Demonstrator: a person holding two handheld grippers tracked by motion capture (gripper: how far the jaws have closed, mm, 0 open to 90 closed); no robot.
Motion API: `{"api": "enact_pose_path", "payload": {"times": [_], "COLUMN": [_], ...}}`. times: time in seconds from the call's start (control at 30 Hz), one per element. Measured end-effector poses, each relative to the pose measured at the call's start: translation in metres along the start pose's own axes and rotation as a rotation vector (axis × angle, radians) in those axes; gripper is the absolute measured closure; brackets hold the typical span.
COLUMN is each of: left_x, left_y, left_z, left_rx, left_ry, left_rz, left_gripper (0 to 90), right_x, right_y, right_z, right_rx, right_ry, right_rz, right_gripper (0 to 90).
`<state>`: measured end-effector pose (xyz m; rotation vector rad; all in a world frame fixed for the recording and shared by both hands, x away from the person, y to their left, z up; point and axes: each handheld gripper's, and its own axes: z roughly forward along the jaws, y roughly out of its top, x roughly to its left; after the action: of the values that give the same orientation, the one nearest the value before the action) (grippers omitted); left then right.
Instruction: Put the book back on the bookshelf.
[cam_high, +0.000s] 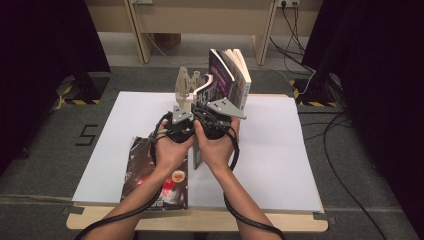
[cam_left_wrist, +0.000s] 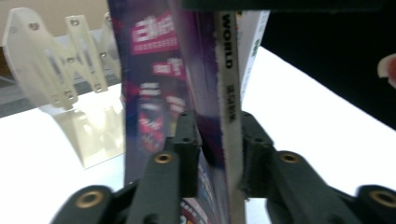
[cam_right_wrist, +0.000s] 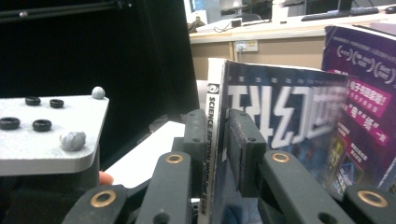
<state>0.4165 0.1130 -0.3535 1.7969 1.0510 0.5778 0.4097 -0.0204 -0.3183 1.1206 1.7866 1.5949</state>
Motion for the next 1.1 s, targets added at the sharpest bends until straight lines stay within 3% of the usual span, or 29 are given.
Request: {"api": "enact_pose_path", "payload": {"times": [0.23, 0.33, 0.37, 0.7, 1.03, 1.1], "left_x": [0.010, 0.013, 0.014, 0.022, 0.031, 0.032], "left_y": [-0.004, -0.007, -0.009, -0.010, -0.011, -0.010], "left_z": [-0.004, -0.003, -0.002, -0.006, -0.013, -0.015], "left_rx": [-0.020, -0.006, -0.007, -0.031, -0.060, -0.065], "left_ry": [0.006, -0.009, -0.015, -0.027, -0.038, -0.041], "left_rz": [-0.040, -0.044, -0.050, -0.068, -0.080, -0.083], "left_gripper": [82.1, 82.1, 82.2, 82.3, 82.3, 82.3], "right_x": [0.002, 0.001, 0.000, -0.035, -0.094, -0.105], "right_y": [0.003, 0.005, 0.005, 0.004, -0.035, -0.043], "right_z": [0.002, -0.001, -0.003, -0.029, -0.068, -0.074], "right_rx": [0.016, 0.020, 0.012, 0.008, 0.071, 0.080], "right_ry": [0.050, 0.112, 0.104, 0.039, -0.070, -0.096], "right_rz": [-0.025, 0.003, -0.015, 0.012, 0.089, 0.085], "right_gripper": [74.3, 65.7, 64.9, 59.9, 59.2, 59.1]}}
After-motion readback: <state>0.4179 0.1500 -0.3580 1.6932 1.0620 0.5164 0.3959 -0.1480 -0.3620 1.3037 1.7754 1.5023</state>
